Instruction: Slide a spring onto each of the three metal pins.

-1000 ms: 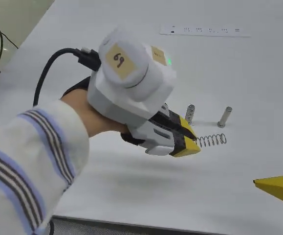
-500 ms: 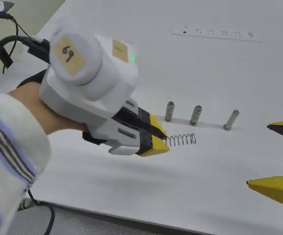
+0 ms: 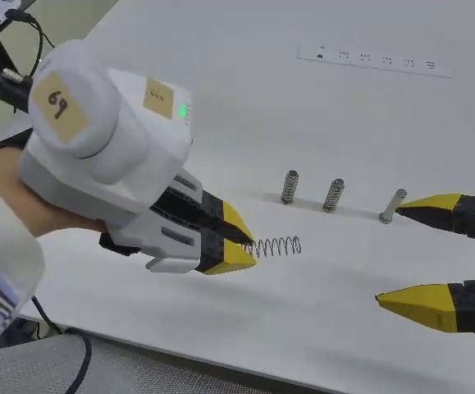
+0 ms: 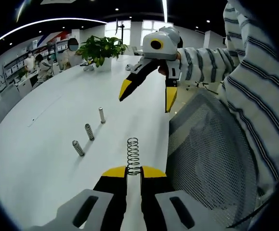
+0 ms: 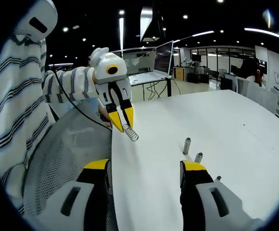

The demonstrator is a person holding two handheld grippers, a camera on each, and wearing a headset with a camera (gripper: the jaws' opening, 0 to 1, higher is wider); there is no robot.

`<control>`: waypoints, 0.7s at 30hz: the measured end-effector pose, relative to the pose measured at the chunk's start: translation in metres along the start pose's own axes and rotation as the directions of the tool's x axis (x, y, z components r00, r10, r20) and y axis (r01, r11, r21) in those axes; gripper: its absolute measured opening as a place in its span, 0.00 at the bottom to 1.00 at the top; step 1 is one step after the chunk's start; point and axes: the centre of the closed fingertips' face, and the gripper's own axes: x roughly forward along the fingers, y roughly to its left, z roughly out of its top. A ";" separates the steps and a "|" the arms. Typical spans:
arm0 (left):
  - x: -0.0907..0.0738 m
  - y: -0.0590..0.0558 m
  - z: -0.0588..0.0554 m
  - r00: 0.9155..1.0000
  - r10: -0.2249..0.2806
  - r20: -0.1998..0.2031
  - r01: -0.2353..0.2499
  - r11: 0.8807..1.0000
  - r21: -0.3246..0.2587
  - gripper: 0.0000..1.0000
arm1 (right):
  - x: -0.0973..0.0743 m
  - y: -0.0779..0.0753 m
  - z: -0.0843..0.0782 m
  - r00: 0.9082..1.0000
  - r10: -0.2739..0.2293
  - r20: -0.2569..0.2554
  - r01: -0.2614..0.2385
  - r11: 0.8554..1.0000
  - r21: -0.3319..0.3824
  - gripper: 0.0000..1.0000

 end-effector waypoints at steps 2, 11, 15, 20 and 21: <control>0.000 0.000 -0.001 1.000 -0.001 -0.006 0.001 1.000 0.007 0.03 | 0.003 0.002 0.000 1.000 0.011 -0.008 -0.011 1.000 -0.014 0.55; 0.004 -0.005 0.004 1.000 -0.014 -0.013 0.015 0.998 0.064 0.03 | 0.017 0.011 0.008 0.997 0.080 -0.018 -0.081 0.993 -0.087 0.42; 0.006 -0.008 0.005 1.000 -0.022 -0.019 0.024 0.996 0.082 0.03 | 0.021 0.013 0.007 0.994 0.097 -0.045 -0.102 0.986 -0.131 0.37; 0.008 -0.011 0.009 0.999 -0.031 -0.008 0.032 0.995 0.098 0.03 | 0.027 0.018 0.010 0.990 0.129 -0.053 -0.136 0.977 -0.162 0.33; 0.009 -0.011 0.010 0.999 -0.033 -0.007 0.034 0.994 0.100 0.03 | 0.027 0.019 0.010 0.990 0.131 -0.056 -0.139 0.977 -0.165 0.33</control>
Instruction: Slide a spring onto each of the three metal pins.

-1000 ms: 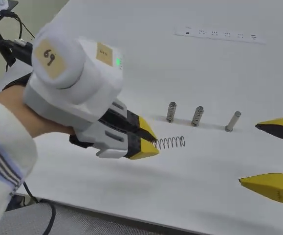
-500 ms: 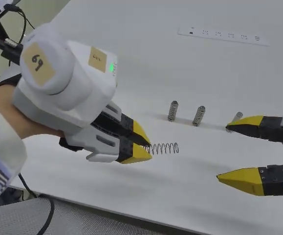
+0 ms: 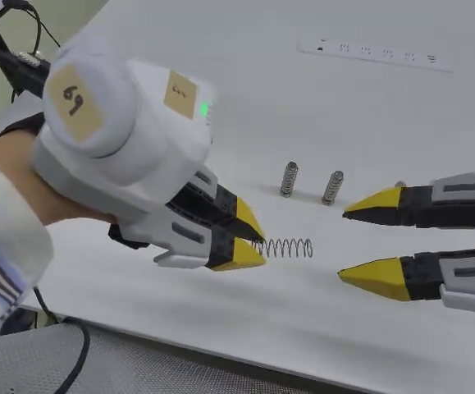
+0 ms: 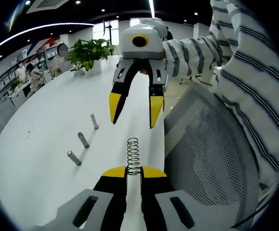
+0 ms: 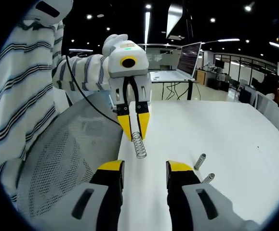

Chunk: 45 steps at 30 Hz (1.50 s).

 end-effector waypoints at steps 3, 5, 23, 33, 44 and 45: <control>0.001 -0.001 0.003 1.000 -0.006 0.009 0.006 1.000 0.004 0.03 | 0.004 0.002 -0.001 1.000 0.019 -0.013 -0.020 1.000 -0.014 0.32; 0.001 -0.002 0.005 1.000 -0.008 0.009 0.008 1.000 0.008 0.03 | 0.006 0.003 -0.001 0.999 0.029 -0.014 -0.029 0.999 -0.019 0.30; 0.008 -0.005 0.020 0.997 -0.023 0.076 0.022 1.000 0.010 0.03 | 0.014 0.008 -0.001 0.996 0.077 -0.050 -0.080 0.996 -0.045 0.09; 0.011 -0.006 0.021 0.994 -0.010 0.109 0.014 0.999 -0.031 0.03 | 0.010 0.012 0.006 0.991 0.108 -0.077 -0.113 0.992 -0.057 0.08; 0.021 -0.009 0.030 0.985 0.007 0.170 0.001 0.999 -0.046 0.03 | -0.001 0.015 0.016 0.973 0.143 -0.180 -0.149 0.989 -0.023 0.08; 0.023 -0.009 0.031 0.985 0.009 0.174 -0.001 0.999 -0.047 0.03 | -0.002 0.016 0.014 0.969 0.139 -0.205 -0.151 0.987 -0.046 0.08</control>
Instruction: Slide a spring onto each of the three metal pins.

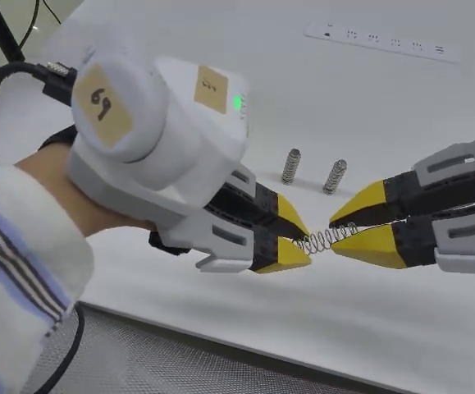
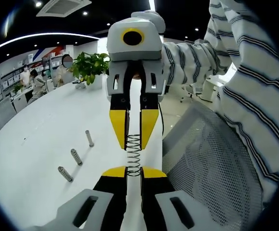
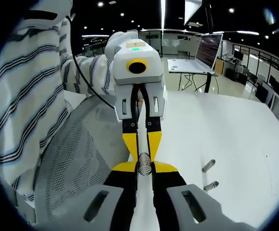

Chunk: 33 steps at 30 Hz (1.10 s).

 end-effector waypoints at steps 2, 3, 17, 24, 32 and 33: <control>0.004 0.001 0.002 1.000 0.006 0.015 -0.006 1.000 -0.004 0.03 | -0.002 0.000 -0.002 0.999 -0.006 -0.039 0.006 1.000 -0.003 0.08; 0.006 0.001 0.003 1.000 0.011 0.023 -0.011 1.000 -0.005 0.03 | -0.003 -0.001 -0.003 0.999 -0.008 -0.053 0.008 1.000 -0.010 0.08; 0.030 -0.007 0.024 0.984 0.013 0.175 -0.011 1.000 -0.015 0.03 | -0.023 0.002 -0.019 0.962 -0.012 -0.271 0.004 0.999 -0.033 0.08; 0.034 -0.005 0.030 0.976 0.026 0.216 -0.024 1.000 -0.014 0.03 | -0.027 -0.003 -0.020 0.938 -0.033 -0.345 0.030 0.999 -0.014 0.08; 0.034 -0.009 0.036 0.966 0.010 0.260 -0.007 1.000 -0.014 0.02 | -0.031 0.000 -0.021 0.922 -0.016 -0.386 0.022 1.000 0.009 0.08; 0.034 -0.009 0.036 0.965 0.010 0.263 -0.006 1.000 -0.017 0.02 | -0.031 -0.001 -0.020 0.920 -0.019 -0.391 0.028 0.999 0.019 0.08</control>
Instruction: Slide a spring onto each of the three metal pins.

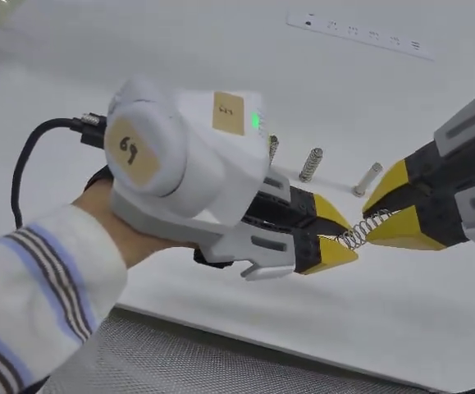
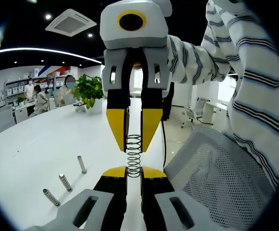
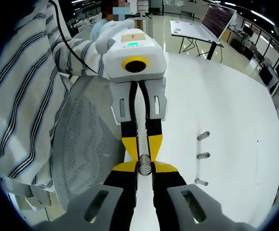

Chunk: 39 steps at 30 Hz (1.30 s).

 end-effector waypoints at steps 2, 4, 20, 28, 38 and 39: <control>0.000 0.001 0.001 1.000 0.000 0.008 0.000 1.000 0.000 0.02 | -0.001 -0.001 0.000 1.000 -0.003 -0.007 0.003 1.000 0.001 0.08; -0.001 0.003 0.002 1.000 -0.002 0.013 0.002 1.000 0.001 0.02 | -0.002 -0.001 -0.001 1.000 -0.006 -0.010 0.006 1.000 -0.005 0.09; 0.000 0.004 0.013 0.999 -0.007 0.046 0.008 1.000 -0.017 0.03 | 0.006 0.000 -0.004 0.999 -0.003 -0.054 0.001 0.999 -0.044 0.10; -0.001 0.002 0.013 0.999 -0.010 0.046 0.011 1.000 -0.023 0.03 | 0.006 0.002 -0.001 0.999 0.001 -0.044 -0.004 0.998 -0.055 0.09; 0.001 0.000 0.008 1.000 -0.013 0.022 0.015 0.998 -0.065 0.03 | 0.010 0.004 -0.003 1.000 0.013 -0.013 -0.013 1.000 -0.024 0.08; 0.001 0.001 0.007 1.000 -0.009 0.021 0.010 0.998 -0.065 0.03 | 0.010 0.004 -0.003 1.000 0.011 -0.012 -0.012 1.000 -0.023 0.08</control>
